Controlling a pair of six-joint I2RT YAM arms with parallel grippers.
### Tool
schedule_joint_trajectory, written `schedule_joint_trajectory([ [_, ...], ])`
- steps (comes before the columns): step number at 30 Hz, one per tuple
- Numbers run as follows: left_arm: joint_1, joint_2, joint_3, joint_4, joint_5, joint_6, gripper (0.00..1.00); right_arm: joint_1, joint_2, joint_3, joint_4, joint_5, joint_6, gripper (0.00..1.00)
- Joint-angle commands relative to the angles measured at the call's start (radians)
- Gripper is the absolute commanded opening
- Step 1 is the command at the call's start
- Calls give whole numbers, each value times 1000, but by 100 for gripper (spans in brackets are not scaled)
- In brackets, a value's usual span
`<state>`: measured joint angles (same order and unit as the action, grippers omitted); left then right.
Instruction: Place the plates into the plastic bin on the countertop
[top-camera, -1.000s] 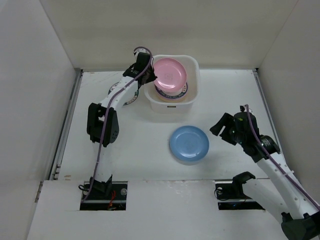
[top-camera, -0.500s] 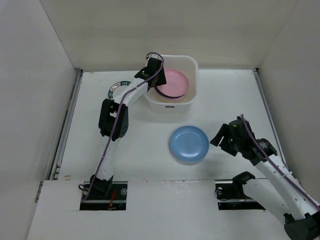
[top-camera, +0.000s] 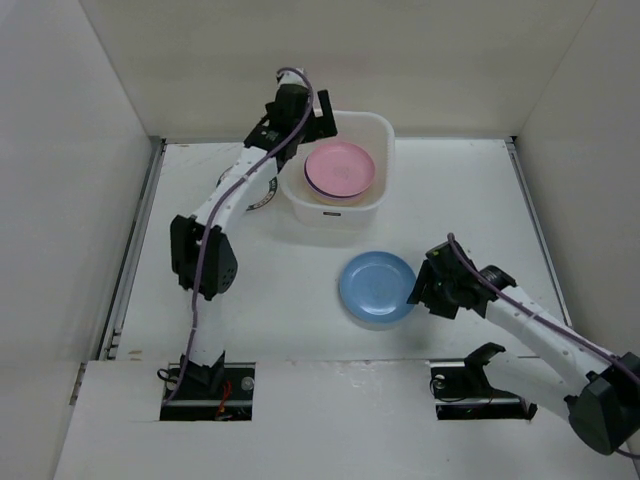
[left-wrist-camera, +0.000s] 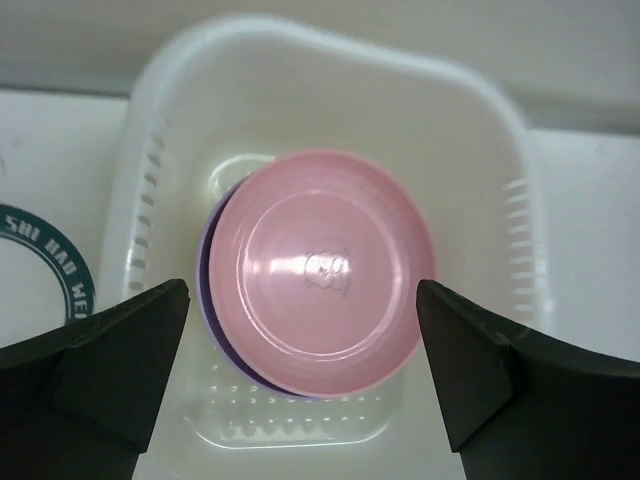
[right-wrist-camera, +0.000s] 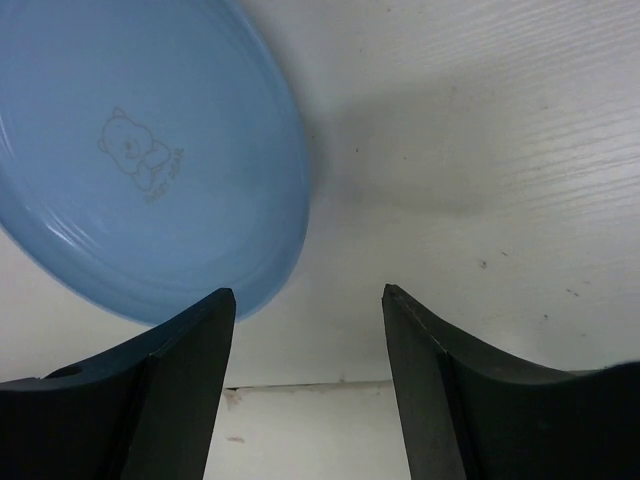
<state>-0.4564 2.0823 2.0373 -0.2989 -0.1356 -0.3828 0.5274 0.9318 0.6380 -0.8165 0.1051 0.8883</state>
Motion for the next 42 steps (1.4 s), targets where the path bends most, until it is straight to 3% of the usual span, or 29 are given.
schedule_joint_trajectory([
  [1,-4,-243,2,55,-32,7,100,29,67,2,111,2,28,66],
  [8,5,-539,-377,133,-150,-10,100,52,228,19,235,-15,20,62],
  [12,31,-666,-567,119,-168,-44,100,52,292,12,292,-30,17,55],
  [17,81,-815,-797,89,-168,-102,100,56,340,0,336,-45,6,33],
  [21,132,-890,-909,46,-162,-145,100,61,345,3,335,-53,-17,8],
  [23,164,-927,-966,38,-160,-168,100,79,328,23,320,-68,-35,1],
  [27,236,-978,-1043,17,-159,-206,100,137,282,122,248,-126,-92,0],
  [33,362,-1042,-1166,-17,-128,-274,100,185,252,418,145,-203,-187,0],
  [38,434,-1062,-1235,-25,-53,-295,100,167,334,705,111,-205,-258,0],
  [42,459,-1073,-1272,-26,-15,-318,100,75,493,934,120,-193,-321,1],
])
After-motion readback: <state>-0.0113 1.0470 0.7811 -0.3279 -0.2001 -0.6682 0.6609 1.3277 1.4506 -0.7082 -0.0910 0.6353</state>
